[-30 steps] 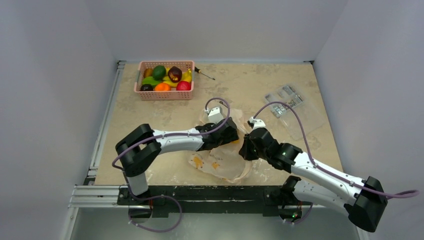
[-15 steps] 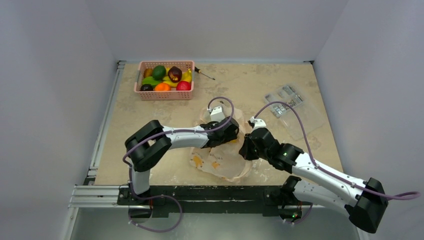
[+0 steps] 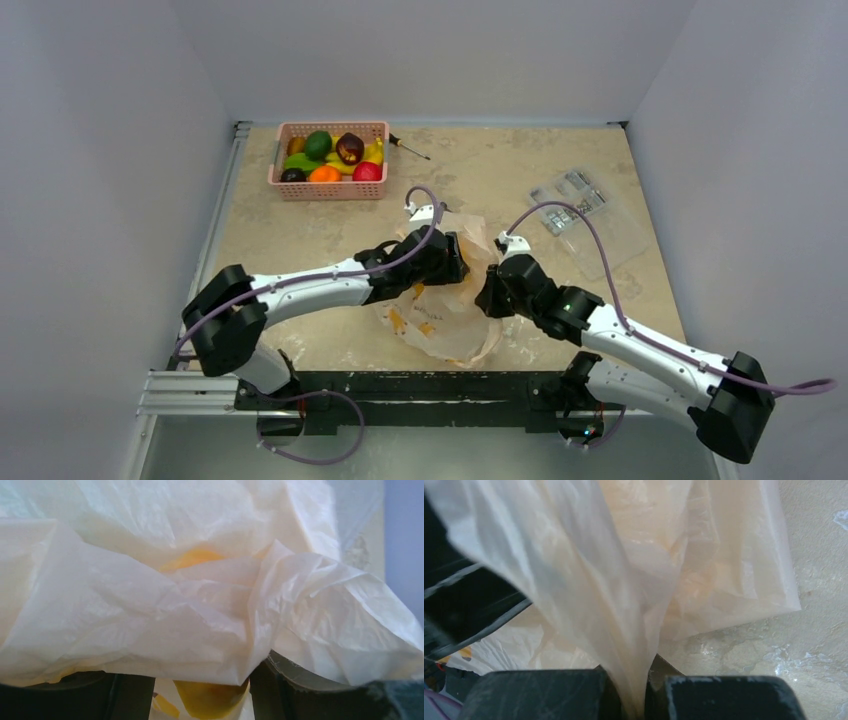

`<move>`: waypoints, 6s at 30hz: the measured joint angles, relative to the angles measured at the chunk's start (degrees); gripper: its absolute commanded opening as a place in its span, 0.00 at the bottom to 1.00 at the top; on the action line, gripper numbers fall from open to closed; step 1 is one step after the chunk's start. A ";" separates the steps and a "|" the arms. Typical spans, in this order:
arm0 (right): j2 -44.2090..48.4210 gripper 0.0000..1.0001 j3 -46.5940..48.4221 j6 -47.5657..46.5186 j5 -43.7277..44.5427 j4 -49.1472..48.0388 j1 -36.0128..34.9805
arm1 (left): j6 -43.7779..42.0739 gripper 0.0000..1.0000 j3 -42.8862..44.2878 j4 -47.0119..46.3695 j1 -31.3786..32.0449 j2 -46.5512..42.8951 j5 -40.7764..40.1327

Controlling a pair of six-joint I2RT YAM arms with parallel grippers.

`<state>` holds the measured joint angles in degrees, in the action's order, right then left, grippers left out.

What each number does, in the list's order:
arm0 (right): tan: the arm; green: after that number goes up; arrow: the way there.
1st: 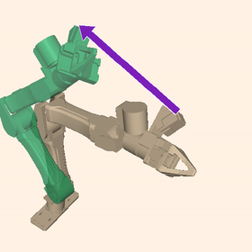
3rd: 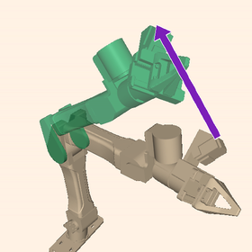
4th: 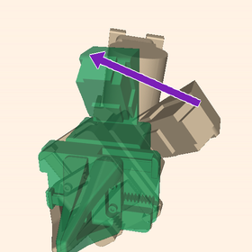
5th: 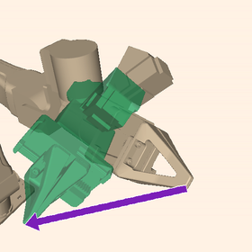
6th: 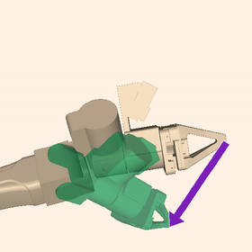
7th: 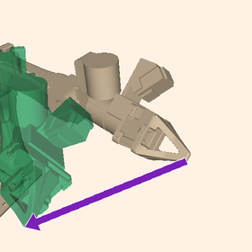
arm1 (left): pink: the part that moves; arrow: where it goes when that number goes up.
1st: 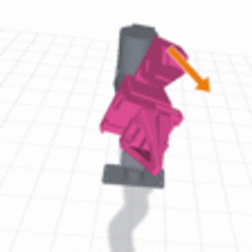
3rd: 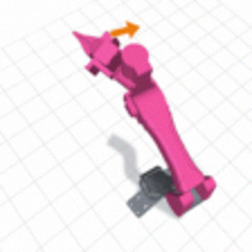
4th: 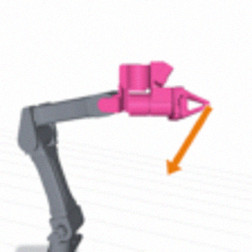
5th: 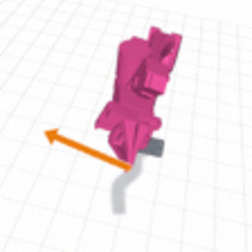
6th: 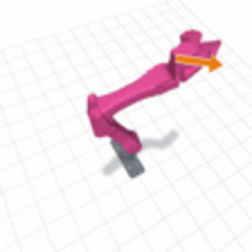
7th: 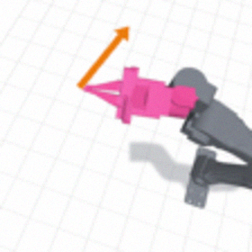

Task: Take the fake fruits out of the plastic bag
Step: Take out the fake fruit from the plastic bag, then place the fake fruit in the bin, then take out the fake fruit from the plastic bag.

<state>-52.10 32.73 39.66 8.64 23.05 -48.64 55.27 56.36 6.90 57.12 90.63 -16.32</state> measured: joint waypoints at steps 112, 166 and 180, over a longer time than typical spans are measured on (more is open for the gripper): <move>10.99 0.00 -4.07 -11.61 5.84 -16.61 2.97 | 4.61 1.00 46.36 31.12 -58.60 28.00 9.92; 2.54 0.14 1.40 3.43 5.29 6.23 2.97 | -0.74 0.31 -1.03 8.26 15.04 -14.29 -9.68; 3.63 0.02 -0.26 -0.74 -0.37 1.55 2.97 | -0.13 0.24 0.42 2.14 8.63 -1.88 -10.38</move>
<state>-48.47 32.47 38.92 8.27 24.60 -45.67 55.13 56.77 9.04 65.76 88.75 -26.70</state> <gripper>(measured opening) 0.026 0.185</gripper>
